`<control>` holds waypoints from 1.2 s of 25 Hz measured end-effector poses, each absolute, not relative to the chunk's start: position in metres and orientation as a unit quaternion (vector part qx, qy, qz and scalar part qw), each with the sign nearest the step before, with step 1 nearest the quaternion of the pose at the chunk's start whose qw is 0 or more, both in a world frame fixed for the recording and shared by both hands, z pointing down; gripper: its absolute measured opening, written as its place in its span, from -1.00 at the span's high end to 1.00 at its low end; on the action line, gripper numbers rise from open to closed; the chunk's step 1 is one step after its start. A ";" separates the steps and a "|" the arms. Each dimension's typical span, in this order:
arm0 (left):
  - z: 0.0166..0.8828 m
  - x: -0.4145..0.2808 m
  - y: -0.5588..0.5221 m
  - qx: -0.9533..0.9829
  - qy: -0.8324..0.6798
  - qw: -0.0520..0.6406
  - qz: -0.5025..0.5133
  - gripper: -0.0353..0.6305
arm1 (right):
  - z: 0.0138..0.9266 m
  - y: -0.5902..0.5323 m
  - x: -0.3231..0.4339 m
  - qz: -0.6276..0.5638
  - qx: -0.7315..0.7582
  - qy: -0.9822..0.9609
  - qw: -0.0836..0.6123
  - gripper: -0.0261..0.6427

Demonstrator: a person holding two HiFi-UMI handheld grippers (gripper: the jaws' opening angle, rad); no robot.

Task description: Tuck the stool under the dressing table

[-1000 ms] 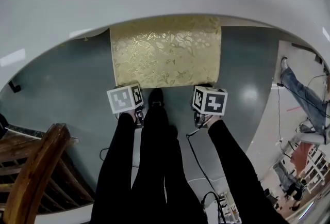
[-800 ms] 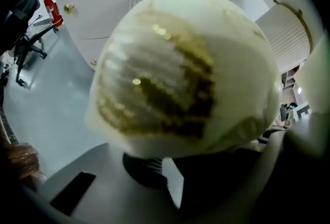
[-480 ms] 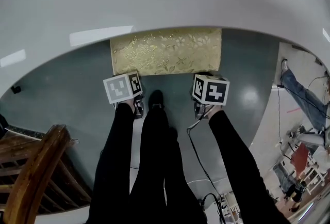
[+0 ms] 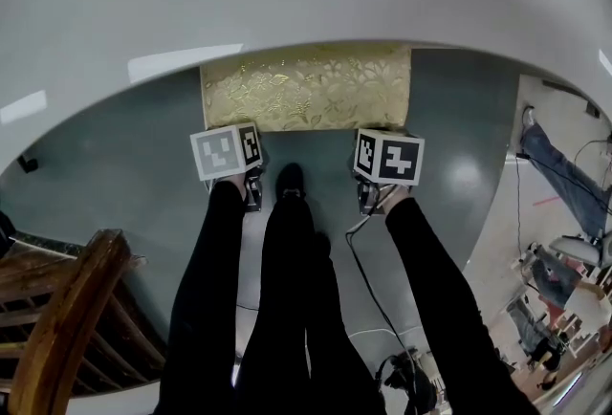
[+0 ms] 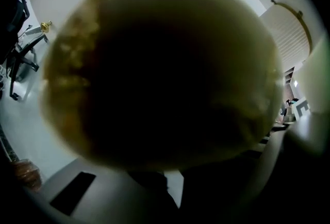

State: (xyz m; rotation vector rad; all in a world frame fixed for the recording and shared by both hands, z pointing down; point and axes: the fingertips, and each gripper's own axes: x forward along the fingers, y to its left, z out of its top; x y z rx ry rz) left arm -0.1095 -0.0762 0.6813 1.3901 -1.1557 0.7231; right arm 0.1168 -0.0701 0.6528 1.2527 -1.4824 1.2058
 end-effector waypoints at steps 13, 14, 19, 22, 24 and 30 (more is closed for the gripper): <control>0.665 -0.102 -0.075 0.598 -0.507 0.545 0.298 0.87 | 0.642 -0.060 0.111 0.468 0.507 -0.602 0.400 0.91; 0.664 -0.103 -0.073 0.598 -0.509 0.544 0.296 0.87 | 0.641 -0.056 0.111 0.472 0.508 -0.602 0.396 0.91; 0.657 -0.109 -0.060 0.600 -0.517 0.539 0.287 0.87 | 0.637 -0.040 0.109 0.481 0.514 -0.603 0.375 0.91; 0.652 -0.113 -0.046 0.601 -0.521 0.536 0.283 0.87 | 0.635 -0.026 0.106 0.484 0.510 -0.606 0.372 0.91; 0.647 -0.115 -0.035 0.602 -0.523 0.534 0.280 0.87 | 0.634 -0.016 0.103 0.491 0.503 -0.608 0.368 0.91; 0.629 -0.111 -0.007 0.616 -0.521 0.525 0.271 0.87 | 0.624 0.008 0.094 0.480 0.483 -0.634 0.365 0.91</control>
